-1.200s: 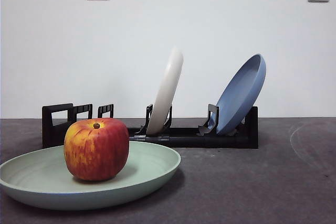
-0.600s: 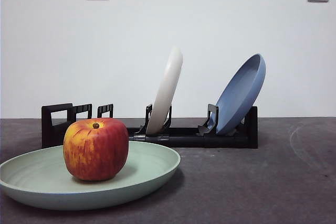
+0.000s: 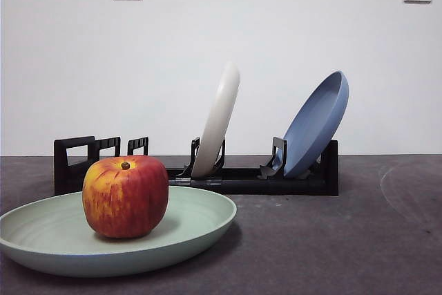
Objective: Take the green plate from the plate rack,put the plate on the table,take the apple from the table,put the apple in the plate
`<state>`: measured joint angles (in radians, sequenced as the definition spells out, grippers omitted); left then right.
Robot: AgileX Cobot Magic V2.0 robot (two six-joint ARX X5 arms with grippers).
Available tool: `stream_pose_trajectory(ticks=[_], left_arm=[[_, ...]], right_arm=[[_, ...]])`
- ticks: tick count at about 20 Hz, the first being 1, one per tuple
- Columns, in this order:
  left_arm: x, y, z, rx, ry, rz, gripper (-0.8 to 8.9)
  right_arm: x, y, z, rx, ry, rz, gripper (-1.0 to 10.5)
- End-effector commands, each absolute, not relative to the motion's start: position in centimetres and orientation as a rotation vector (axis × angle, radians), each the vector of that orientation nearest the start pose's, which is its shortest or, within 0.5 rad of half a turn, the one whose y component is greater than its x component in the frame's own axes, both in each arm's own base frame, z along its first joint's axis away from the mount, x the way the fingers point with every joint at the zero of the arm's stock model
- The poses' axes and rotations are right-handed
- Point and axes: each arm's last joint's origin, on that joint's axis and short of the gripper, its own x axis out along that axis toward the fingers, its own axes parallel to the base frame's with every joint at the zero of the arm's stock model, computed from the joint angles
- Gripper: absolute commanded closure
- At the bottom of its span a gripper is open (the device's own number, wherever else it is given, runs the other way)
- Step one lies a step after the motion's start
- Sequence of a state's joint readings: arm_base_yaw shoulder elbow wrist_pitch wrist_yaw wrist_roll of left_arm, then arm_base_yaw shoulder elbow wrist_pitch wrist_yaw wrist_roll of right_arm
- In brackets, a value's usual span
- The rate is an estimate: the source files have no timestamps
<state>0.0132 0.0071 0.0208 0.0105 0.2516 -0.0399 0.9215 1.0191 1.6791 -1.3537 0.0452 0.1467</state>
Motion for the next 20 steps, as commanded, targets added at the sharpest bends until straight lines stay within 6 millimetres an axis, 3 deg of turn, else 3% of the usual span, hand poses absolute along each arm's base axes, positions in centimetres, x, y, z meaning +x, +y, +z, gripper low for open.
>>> stream_pose_trajectory(ticks=[1,4,20], left_arm=[[9.7,-0.4,16.1,-0.01,0.053,-0.188,8.17],[9.6,-0.3,15.0,0.013,0.164,-0.13,8.17],[9.9,-0.2,14.9,0.013,0.182,-0.12,8.17]], right_arm=[[6.9,8.9,46.1,-0.209,0.722,0.779,9.6],[6.9,8.9,46.1,-0.209,0.722,0.78,9.6],[6.9,8.9,46.1,-0.209,0.722,0.78,9.6]])
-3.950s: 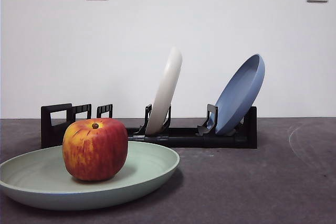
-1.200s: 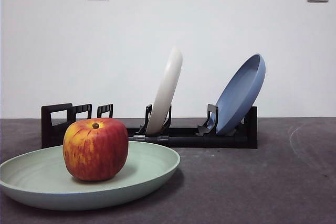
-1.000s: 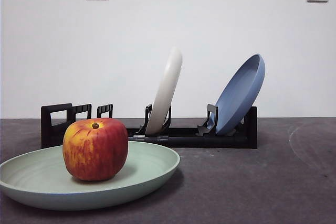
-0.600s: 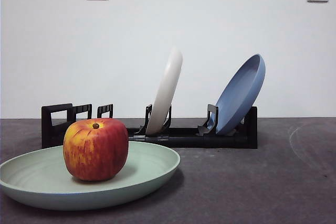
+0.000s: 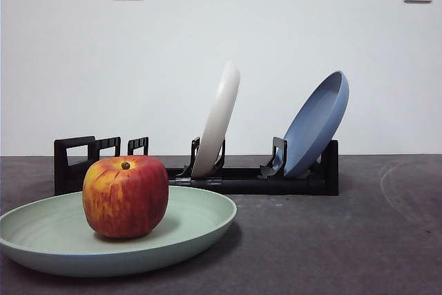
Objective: Take the green plate from the plate rack,put the plate on the table,take the apple from the table,put the apple in the plate
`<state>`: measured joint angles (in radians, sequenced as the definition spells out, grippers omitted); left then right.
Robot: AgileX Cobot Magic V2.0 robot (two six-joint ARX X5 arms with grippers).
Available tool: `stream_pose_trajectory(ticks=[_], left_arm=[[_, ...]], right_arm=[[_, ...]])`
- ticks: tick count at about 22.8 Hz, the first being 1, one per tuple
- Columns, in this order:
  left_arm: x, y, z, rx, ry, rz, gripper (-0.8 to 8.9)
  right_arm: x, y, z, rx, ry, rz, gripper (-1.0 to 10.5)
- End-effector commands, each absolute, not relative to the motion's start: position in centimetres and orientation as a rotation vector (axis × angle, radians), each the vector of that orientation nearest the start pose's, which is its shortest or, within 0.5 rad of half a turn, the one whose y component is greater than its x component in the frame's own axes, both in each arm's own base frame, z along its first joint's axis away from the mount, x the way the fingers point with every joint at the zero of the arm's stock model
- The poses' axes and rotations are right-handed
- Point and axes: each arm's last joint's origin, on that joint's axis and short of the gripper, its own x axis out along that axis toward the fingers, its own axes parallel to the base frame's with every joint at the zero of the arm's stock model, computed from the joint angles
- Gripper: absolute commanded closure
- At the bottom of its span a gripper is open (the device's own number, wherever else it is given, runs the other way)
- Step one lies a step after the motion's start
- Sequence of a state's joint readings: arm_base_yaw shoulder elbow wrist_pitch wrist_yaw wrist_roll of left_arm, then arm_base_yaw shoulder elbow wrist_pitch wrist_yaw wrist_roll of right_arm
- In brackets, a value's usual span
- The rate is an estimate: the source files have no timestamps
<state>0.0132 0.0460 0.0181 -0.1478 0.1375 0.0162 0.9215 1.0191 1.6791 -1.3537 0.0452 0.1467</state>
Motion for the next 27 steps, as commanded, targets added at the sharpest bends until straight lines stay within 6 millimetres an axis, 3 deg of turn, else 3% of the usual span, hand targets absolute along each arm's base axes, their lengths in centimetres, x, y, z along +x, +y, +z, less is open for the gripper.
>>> stream_pose_trajectory(ticks=[1,10,15,18,21,27], left_arm=[[9.9,-0.2,14.9,0.013,0.19,-0.12,8.17],[10.2,-0.2,14.3,0.008,0.254,-0.121,8.17],[10.3,-0.2,14.0,0.005,0.295,-0.121,8.17],[10.4,-0.2,13.8,0.003,0.32,-0.121,8.17],[10.5,-0.2,13.6,0.001,0.345,-0.121,8.17],[10.6,-0.2,13.4,-0.001,0.364,-0.122,8.17]], right_arm=[[6.9,8.9,46.1,-0.209,0.722,0.78,9.6],[7.2,9.0,46.1,-0.278,0.677,0.741,9.6],[11.2,10.2,46.6,-0.318,0.307,0.493,9.6],[14.6,8.9,42.5,-0.27,0.257,0.431,9.6],[16.7,5.4,35.8,-0.196,0.259,0.371,9.6],[15.3,0.6,26.4,-0.149,0.267,0.144,9.6]])
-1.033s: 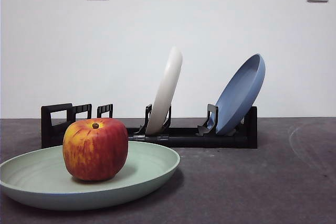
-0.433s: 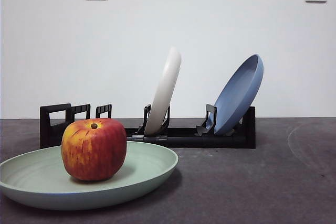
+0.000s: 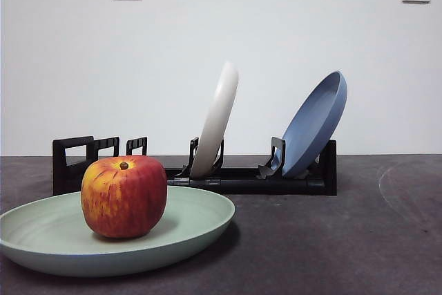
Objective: Take the green plate from the plate rack,put the plate on the table,take the apple from the table,put the apple in the plate
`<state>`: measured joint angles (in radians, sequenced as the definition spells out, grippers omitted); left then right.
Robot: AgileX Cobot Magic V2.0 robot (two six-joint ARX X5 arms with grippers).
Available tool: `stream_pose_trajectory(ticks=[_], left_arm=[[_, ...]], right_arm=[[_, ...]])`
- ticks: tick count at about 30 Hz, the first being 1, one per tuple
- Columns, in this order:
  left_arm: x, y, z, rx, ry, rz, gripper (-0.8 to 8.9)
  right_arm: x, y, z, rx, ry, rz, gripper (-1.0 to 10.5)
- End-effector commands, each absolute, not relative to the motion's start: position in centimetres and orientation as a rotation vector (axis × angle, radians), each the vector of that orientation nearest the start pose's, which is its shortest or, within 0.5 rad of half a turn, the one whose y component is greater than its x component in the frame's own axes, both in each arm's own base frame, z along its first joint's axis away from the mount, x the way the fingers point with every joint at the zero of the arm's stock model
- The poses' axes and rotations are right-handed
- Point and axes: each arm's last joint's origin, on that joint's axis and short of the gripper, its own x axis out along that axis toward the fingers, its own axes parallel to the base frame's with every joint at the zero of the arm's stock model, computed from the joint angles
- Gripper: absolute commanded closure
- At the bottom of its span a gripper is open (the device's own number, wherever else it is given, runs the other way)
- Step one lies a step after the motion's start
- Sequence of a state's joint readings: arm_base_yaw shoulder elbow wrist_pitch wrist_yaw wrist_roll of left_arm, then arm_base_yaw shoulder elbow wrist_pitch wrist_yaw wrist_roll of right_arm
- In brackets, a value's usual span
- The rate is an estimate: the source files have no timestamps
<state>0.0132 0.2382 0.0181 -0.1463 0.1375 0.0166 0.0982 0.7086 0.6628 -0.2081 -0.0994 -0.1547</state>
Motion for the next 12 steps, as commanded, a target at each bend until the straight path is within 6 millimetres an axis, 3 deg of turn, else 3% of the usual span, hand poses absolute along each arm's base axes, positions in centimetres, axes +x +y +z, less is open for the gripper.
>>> stream_pose_trajectory(ticks=[1,6,12], left_arm=[[10.6,-0.2,13.4,0.0,0.365,-0.122,8.17],[10.6,-0.2,13.4,-0.001,0.365,-0.122,8.17],[10.6,-0.2,13.4,-0.001,0.365,-0.122,8.17]], right_arm=[[14.9,0.1,25.2,-0.145,0.263,0.112,9.6],[12.3,-1.1,19.5,-0.148,0.243,-0.007,9.6],[10.5,-1.0,14.9,-0.141,0.209,-0.022,9.6]])
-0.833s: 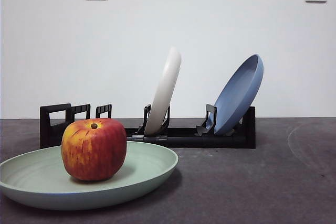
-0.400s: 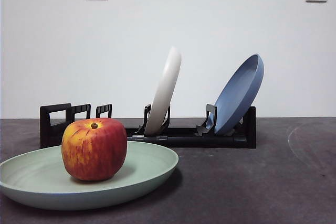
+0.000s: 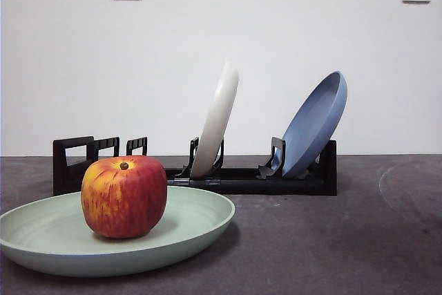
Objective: Take the green plate from the plate rack,put the plate on the table,take the apple from the table,put the apple in the plate
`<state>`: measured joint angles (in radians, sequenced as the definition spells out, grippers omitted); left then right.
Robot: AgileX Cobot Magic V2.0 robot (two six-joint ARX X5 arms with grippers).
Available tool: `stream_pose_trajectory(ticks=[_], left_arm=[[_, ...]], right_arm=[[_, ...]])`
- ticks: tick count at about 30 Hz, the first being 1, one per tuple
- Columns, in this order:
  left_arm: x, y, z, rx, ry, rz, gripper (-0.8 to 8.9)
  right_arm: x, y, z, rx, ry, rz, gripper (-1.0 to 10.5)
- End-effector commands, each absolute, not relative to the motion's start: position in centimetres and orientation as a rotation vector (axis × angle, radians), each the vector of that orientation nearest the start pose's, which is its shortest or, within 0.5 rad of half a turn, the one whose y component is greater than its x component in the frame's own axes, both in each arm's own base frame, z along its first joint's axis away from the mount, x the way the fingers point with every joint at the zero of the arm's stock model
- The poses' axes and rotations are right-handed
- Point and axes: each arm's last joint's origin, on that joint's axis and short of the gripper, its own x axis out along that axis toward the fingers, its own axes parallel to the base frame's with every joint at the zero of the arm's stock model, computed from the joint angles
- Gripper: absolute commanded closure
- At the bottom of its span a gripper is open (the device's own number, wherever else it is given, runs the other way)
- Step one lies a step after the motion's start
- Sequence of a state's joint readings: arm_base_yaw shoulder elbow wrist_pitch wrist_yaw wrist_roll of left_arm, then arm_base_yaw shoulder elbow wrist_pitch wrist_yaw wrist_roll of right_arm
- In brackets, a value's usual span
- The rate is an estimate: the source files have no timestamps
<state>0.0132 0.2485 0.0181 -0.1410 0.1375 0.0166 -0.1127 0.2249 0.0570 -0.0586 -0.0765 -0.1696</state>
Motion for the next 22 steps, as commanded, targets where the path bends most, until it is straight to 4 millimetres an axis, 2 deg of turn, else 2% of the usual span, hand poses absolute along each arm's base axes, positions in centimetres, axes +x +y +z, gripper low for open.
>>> stream_pose_trajectory(ticks=[1,9,22], left_arm=[[10.64,-0.21,13.44,-0.001,0.365,-0.122,8.17],[10.66,-0.21,13.44,-0.001,0.365,-0.122,8.17],[10.68,-0.21,13.42,-0.001,0.368,-0.122,8.17]], right_arm=[[10.24,-0.96,14.76,-0.138,0.228,-0.021,9.6],[9.53,-0.93,15.02,-0.127,0.18,-0.045,9.6],[9.5,-1.16,14.99,0.03,0.179,-0.147,9.6]])
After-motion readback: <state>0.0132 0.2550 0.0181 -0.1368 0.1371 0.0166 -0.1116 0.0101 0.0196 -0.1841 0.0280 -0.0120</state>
